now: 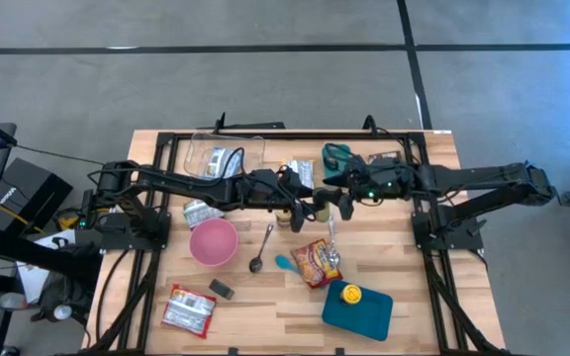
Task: Pick & Place Food Item
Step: Put the black seasoning bottle into the blue bin
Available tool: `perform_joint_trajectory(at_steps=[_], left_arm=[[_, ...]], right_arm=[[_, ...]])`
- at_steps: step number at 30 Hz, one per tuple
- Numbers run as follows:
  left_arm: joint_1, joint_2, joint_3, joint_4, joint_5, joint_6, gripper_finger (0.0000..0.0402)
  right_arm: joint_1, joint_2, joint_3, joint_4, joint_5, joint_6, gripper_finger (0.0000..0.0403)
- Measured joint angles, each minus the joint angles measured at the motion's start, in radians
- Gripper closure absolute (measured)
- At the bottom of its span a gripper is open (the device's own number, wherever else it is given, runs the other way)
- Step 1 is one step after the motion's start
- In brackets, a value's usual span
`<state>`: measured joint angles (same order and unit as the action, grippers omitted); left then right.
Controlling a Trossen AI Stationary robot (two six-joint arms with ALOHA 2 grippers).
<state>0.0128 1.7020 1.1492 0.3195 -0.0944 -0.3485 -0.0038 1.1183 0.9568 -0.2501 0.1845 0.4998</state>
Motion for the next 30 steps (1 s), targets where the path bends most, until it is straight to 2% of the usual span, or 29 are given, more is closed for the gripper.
perform_joint_trajectory(at_steps=[11,16,23,30], left_arm=[[0.017,0.0,0.0,-0.012,-0.029,-0.045,0.0206],[0.023,0.0,0.0,-0.014,-0.05,-0.054,0.0206],[0.036,0.0,0.0,-0.014,-0.056,-0.084,0.0207],[0.037,0.001,-0.001,-0.035,-0.055,-0.095,0.0207]], right_arm=[[-0.027,0.0,0.144,-0.249,0.0,0.174,0.0217],[-0.023,0.0,0.146,-0.243,0.023,0.231,0.0244],[-0.023,0.054,0.146,-0.216,0.078,0.203,0.0283],[-0.032,0.093,0.147,-0.22,0.074,0.157,0.0291]])
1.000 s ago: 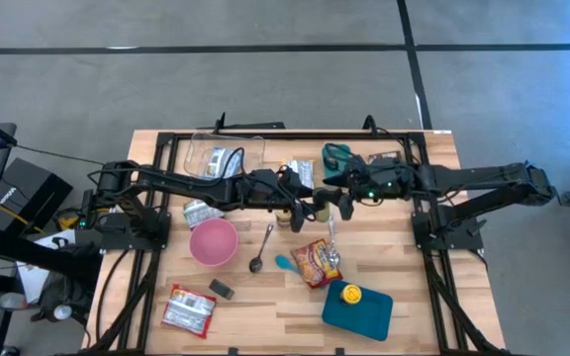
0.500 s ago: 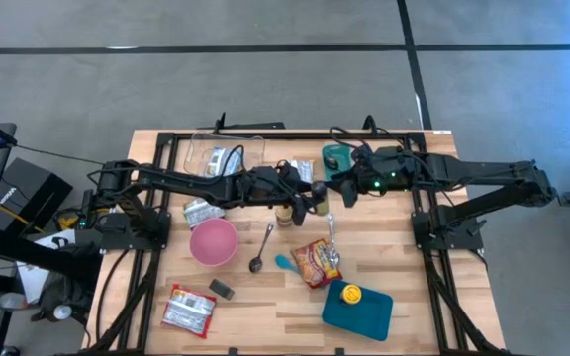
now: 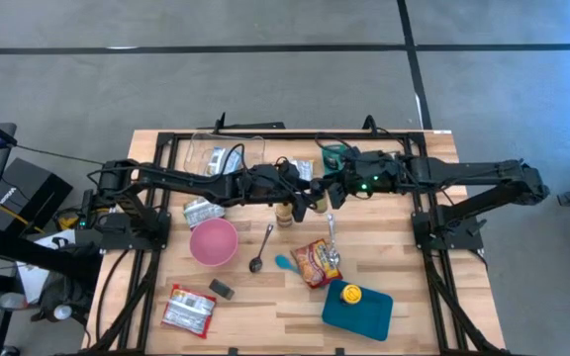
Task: Pick & Place Food Item
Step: Put the black seasoning bottle into the blue bin
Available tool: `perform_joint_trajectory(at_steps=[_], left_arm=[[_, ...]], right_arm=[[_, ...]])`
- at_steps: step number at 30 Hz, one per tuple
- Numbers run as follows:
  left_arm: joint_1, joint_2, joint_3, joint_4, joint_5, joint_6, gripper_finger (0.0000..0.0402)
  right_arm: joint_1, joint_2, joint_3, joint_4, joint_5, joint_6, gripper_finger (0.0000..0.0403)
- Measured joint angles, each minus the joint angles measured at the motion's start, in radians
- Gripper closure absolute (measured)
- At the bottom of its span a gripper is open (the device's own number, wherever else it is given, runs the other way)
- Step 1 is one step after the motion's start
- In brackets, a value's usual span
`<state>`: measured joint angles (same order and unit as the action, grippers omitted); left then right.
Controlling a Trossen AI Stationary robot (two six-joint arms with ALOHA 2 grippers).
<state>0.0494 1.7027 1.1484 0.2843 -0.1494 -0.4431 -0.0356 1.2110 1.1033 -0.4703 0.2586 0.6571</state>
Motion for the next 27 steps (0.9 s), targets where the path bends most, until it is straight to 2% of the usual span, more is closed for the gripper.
perform_joint_trajectory(at_steps=[3,10,15,24,27], left_arm=[[0.0,0.0,0.0,-0.02,0.0,-0.009,0.0207],[0.003,0.0,0.0,-0.015,0.001,-0.01,0.0207],[0.003,0.0,0.0,-0.014,0.008,-0.027,0.0207],[0.003,0.0,0.0,-0.015,0.008,-0.033,0.0206],[0.003,0.0,0.0,-0.016,0.008,-0.034,0.0206]], right_arm=[[-0.011,-0.005,0.0,0.0,-0.021,-0.005,0.029],[-0.063,-0.012,-0.001,-0.002,-0.148,-0.011,0.0289],[-0.087,-0.013,-0.001,0.0,-0.158,-0.028,0.0283],[-0.107,-0.012,-0.001,0.045,-0.157,0.008,0.0188],[-0.108,-0.012,-0.001,0.076,-0.156,0.014,0.0168]])
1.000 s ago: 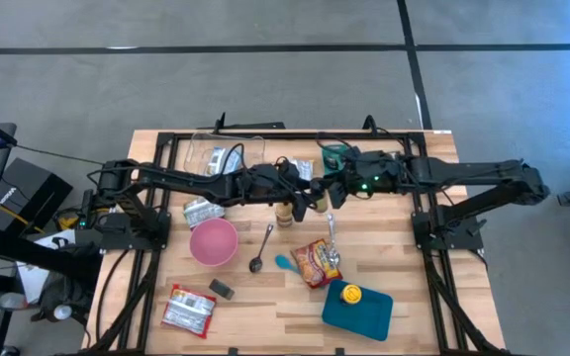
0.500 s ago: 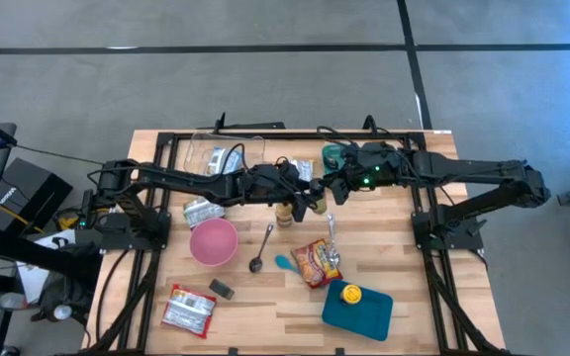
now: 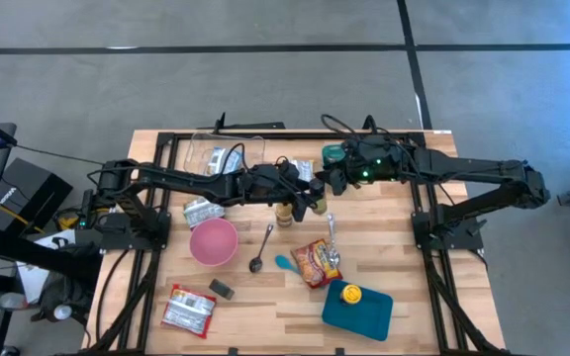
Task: Pick & Place Food Item
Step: Put the black seasoning bottle into the blue bin
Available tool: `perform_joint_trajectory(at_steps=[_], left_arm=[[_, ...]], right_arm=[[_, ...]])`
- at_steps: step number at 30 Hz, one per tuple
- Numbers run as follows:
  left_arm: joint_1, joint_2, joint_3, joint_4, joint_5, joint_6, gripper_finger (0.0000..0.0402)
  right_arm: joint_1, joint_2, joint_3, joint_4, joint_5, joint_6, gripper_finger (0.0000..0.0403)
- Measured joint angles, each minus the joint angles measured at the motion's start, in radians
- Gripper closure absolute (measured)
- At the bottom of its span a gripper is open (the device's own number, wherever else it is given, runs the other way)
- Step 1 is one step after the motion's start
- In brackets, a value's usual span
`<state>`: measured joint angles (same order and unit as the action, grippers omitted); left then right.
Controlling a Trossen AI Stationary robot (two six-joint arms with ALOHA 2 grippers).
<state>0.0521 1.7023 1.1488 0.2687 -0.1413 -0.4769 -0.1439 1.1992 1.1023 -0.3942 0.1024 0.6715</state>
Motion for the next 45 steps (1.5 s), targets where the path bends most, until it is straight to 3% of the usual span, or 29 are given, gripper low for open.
perform_joint_trajectory(at_steps=[9,14,31,38,45], left_arm=[[0.0,0.0,0.0,0.0,0.0,-0.022,0.0206],[0.0,0.0,0.0,-0.011,0.006,-0.029,0.0207],[0.0,-0.001,0.0,-0.037,0.015,-0.03,0.0207],[0.0,-0.001,0.0,-0.042,0.016,-0.03,0.0207],[0.0,-0.001,0.0,-0.042,0.016,-0.03,0.0207]], right_arm=[[0.037,0.021,-0.001,-0.049,0.055,0.062,0.0184],[0.059,0.075,-0.001,0.008,0.059,0.051,0.0204],[0.019,0.076,0.0,-0.006,0.019,-0.044,0.0235],[-0.011,0.079,0.0,-0.006,-0.077,-0.028,0.0179],[-0.02,0.079,0.0,-0.025,-0.076,-0.016,0.0119]])
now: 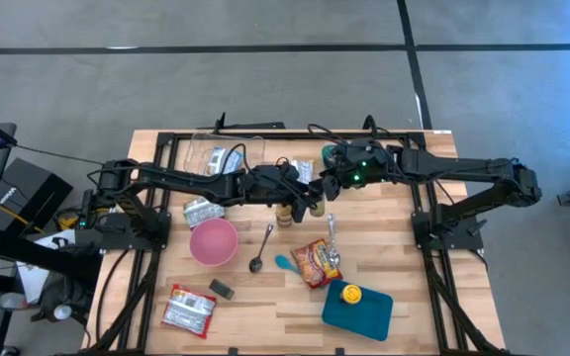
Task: Pick & Place Food Item
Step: Put the black seasoning bottle into the blue bin
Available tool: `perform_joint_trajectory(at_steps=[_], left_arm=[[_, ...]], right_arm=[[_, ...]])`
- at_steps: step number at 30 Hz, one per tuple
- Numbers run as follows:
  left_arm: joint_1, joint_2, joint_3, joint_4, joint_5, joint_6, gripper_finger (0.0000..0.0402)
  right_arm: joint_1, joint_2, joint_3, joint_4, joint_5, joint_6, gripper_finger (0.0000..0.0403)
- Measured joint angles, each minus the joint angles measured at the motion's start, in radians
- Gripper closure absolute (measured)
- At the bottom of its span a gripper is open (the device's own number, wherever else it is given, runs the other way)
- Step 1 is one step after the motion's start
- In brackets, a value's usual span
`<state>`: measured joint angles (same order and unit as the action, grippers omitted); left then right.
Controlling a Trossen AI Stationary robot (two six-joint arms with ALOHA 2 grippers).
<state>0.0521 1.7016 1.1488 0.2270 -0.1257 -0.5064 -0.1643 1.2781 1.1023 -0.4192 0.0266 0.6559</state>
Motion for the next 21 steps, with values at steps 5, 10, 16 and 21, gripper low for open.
perform_joint_trajectory(at_steps=[5,10,16,21], left_arm=[[0.0,0.0,0.0,0.0,0.0,0.0,0.0207],[0.0,0.0,0.0,0.0,0.0,0.0,0.0207],[0.0,0.0,0.0,-0.02,0.001,-0.002,0.0207],[0.0,0.0,0.001,-0.018,0.001,-0.007,0.0207]], right_arm=[[0.028,0.001,0.0,0.004,0.04,0.015,0.0117],[0.049,0.03,0.0,0.005,0.056,0.017,0.0117],[0.059,0.054,0.0,0.01,0.068,0.017,0.0117],[0.059,0.053,0.0,0.01,0.087,0.018,0.0117]])
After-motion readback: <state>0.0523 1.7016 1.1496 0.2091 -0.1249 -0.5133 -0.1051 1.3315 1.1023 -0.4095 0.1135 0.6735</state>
